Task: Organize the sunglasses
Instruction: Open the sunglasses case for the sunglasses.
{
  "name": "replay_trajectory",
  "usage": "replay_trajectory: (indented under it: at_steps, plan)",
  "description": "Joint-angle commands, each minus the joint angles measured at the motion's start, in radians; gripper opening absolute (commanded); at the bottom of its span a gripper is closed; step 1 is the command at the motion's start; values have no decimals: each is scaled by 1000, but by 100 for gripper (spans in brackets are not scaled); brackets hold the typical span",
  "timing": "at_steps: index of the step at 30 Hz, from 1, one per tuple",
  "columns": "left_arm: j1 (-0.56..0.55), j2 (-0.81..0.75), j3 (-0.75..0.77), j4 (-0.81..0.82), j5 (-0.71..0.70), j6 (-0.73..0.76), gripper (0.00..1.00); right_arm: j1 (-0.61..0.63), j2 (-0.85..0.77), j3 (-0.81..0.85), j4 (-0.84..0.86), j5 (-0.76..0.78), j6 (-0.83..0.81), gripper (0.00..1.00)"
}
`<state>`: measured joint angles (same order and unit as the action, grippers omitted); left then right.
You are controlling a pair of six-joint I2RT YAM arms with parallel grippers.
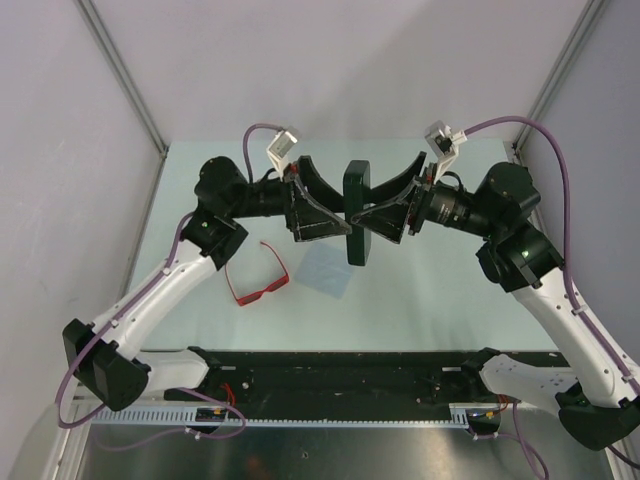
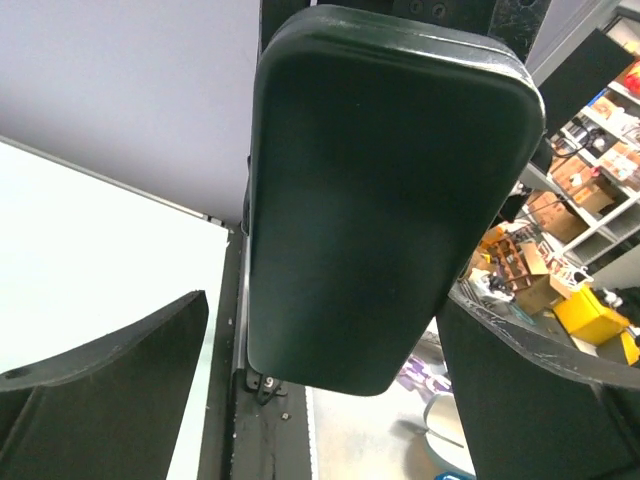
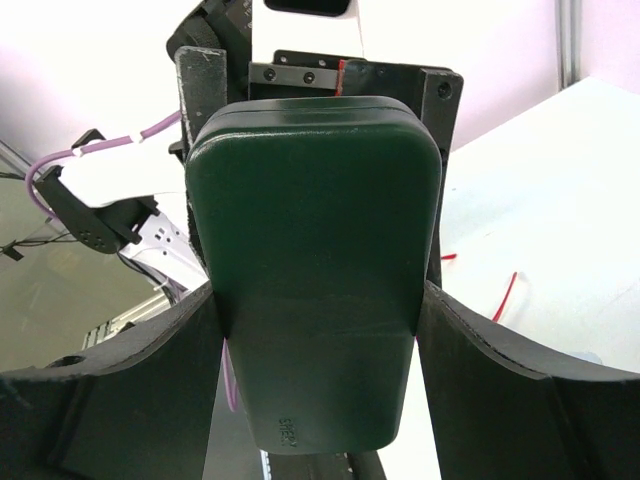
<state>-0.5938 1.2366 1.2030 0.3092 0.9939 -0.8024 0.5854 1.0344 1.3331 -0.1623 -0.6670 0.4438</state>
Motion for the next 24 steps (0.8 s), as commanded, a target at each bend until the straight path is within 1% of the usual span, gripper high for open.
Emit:
replay_trajectory:
  at_steps: [1,9,13,16,17,19,20,22,23,24]
  plan:
    - [-9,11,66,-85,-23,78,100,14,-23,14,76,-25,9,0]
    - [-44,15,79,-85,14,74,100,36,-17,14,89,-9,6,0]
    - [-44,14,84,-84,34,75,99,40,-8,14,96,-11,7,0]
    - [-44,14,95,-79,48,71,67,40,-2,14,104,-31,16,0]
    - [-44,21,99,-78,57,71,51,40,0,14,104,-40,18,0]
    - [-44,26,124,-64,103,66,38,31,-2,14,103,-84,15,0]
    - [-44,29,132,-55,121,62,28,24,-7,14,101,-101,16,0]
    - [-46,29,154,-23,175,52,13,-2,-11,14,110,-169,24,0]
    - [-43,26,164,-16,186,52,3,-12,-17,14,113,-184,30,0]
    - [-43,26,171,-10,208,54,0,-18,-20,14,116,-203,33,0]
